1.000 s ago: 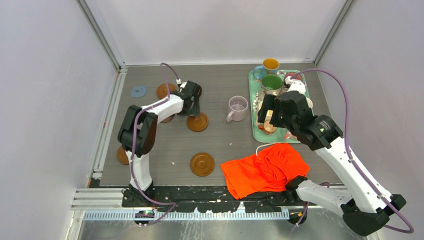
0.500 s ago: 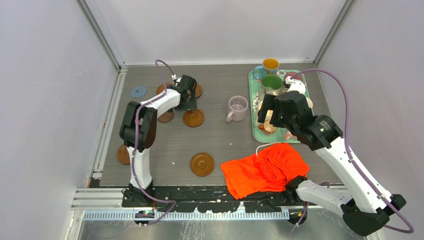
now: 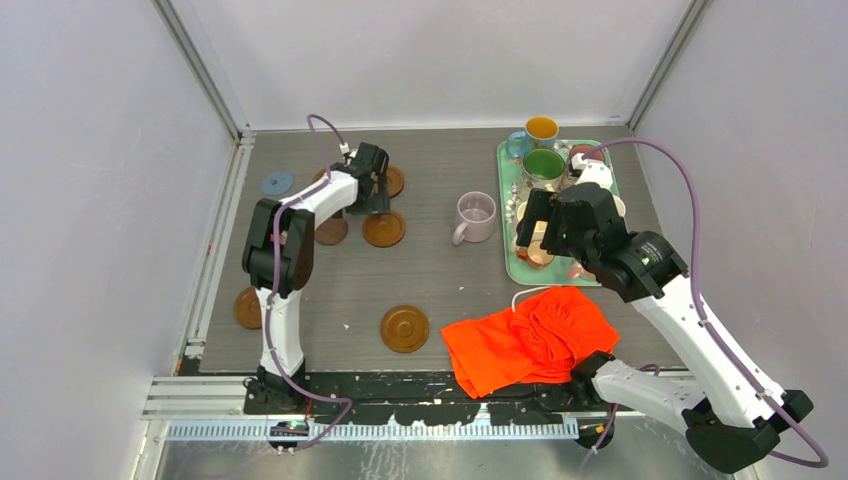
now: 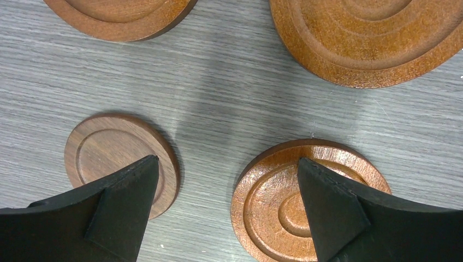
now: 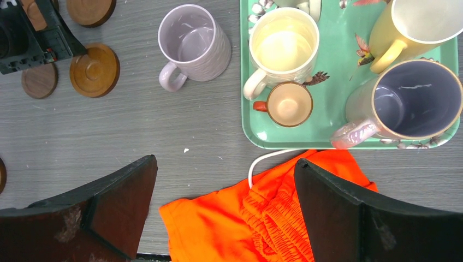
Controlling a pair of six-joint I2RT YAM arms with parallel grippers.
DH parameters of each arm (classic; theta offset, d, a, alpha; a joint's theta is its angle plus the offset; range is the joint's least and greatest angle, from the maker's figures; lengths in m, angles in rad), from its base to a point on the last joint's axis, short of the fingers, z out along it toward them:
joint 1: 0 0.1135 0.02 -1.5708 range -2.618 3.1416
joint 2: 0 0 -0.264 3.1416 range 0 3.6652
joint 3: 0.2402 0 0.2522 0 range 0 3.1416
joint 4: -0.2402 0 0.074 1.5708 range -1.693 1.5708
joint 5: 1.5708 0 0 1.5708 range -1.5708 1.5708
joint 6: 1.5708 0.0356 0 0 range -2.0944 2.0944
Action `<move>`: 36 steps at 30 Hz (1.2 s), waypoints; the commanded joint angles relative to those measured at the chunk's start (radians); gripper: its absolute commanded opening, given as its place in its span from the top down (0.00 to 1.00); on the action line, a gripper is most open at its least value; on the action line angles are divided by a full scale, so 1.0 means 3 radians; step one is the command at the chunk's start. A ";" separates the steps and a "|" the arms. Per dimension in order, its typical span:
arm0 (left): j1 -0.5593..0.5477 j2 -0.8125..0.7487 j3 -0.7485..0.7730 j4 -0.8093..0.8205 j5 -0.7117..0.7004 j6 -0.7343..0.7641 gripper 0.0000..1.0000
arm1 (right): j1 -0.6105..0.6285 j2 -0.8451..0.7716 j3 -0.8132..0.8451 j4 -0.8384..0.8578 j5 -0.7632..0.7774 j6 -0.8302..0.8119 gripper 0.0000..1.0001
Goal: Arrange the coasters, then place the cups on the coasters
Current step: Move the coaster to the center of the board.
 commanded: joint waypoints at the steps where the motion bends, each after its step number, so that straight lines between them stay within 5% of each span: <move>1: 0.0016 -0.0168 -0.0017 -0.0068 -0.0001 0.0042 0.00 | 0.0016 -0.0085 0.0136 0.0012 0.0057 -0.0012 0.00; 18: -0.0004 -0.1579 -0.1269 0.0197 0.0324 -0.0490 0.00 | 0.0017 -0.0113 0.0043 0.0083 -0.0074 0.0031 0.00; 30: 0.0085 -0.2678 -0.2456 0.0358 -0.0047 -0.0873 0.00 | 0.0016 0.0064 0.0072 0.0089 -0.0288 -0.0029 0.00; 36: 0.0425 -0.3020 -0.2856 0.0448 -0.0136 -0.1003 0.00 | 0.0018 0.0073 0.0010 0.0143 -0.0382 0.0082 0.00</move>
